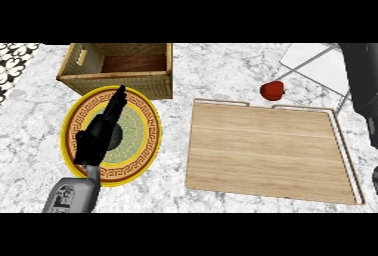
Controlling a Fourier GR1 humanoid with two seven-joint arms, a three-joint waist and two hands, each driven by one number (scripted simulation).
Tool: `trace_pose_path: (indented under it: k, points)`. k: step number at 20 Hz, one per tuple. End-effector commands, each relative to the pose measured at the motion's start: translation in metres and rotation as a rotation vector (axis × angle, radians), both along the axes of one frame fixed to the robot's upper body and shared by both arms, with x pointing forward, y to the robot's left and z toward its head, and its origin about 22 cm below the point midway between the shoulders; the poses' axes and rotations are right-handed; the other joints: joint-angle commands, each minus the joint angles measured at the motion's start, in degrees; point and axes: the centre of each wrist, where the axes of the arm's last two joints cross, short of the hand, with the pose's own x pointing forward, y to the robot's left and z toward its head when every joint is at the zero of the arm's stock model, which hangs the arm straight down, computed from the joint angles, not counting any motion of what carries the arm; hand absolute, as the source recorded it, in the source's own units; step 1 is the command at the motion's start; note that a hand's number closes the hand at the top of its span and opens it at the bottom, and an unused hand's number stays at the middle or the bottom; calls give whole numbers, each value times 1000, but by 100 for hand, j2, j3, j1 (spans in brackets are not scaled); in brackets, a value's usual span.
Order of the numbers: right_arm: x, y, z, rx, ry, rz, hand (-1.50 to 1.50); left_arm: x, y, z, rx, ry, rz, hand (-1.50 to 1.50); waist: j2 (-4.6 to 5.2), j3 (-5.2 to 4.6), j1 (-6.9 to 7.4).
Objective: Pick the cupcake from the tray and place it in the tiered shelf
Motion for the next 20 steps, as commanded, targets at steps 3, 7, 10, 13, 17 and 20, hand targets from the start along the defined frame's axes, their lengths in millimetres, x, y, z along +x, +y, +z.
trace_pose_path:
  k: [3,7,10,13,17,20]
  points:
    - [2,-24,-21,64,-135,24,150,6,-6,5,-5,9,7,0,-3,-3,-16]
    - [1,-55,-32,57,-118,25,150,-1,-7,-5,-1,15,8,0,-2,-3,-4]
    - [3,-57,-30,61,-131,27,150,-8,-13,-7,-4,9,-7,0,-3,-3,20]
    - [-4,-85,-34,65,-17,-248,-150,-7,-5,-9,2,0,3,0,-5,-15,-10]
    - [-4,-76,-43,106,4,-281,-150,-12,3,-1,14,0,22,0,-42,-8,-46]
    - [-4,-62,-23,140,-78,-239,-150,-5,-1,0,-4,22,6,0,-45,-7,-72]
